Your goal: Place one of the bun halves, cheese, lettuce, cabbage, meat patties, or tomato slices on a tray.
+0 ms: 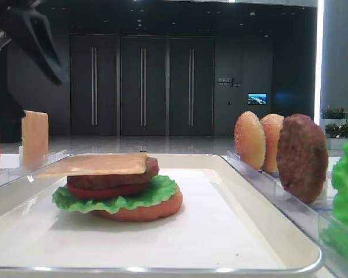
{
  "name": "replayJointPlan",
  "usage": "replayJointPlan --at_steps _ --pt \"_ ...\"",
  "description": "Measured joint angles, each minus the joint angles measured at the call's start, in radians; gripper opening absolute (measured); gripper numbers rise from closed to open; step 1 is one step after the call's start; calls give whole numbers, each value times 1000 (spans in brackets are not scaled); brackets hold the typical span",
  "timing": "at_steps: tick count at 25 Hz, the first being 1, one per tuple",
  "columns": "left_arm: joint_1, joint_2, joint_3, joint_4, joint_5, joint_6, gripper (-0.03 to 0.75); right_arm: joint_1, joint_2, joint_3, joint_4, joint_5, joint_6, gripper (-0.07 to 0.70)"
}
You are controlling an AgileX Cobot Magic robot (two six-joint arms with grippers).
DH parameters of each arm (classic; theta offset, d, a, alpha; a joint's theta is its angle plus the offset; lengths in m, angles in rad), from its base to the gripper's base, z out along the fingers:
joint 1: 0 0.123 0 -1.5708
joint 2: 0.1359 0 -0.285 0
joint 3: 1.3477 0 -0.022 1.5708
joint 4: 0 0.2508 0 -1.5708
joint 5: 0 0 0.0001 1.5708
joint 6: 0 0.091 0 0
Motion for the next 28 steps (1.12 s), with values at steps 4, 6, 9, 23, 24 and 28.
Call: replayJointPlan --at_steps 4,6,9,23,24,28 --pt "-1 -14 -146 217 68 -249 527 0 0 0 0 0 0 363" --pt "-1 -14 -203 411 126 -383 512 0 0 0 0 0 0 361" --pt "0 -14 -256 629 211 -506 505 0 0 0 0 0 0 360" --pt "281 55 -275 763 268 -398 493 0 0 0 0 0 0 360" --pt "321 63 -275 764 264 -385 491 0 0 0 0 0 0 360" --pt "418 67 -274 766 252 -360 487 0 0 0 0 0 0 360"
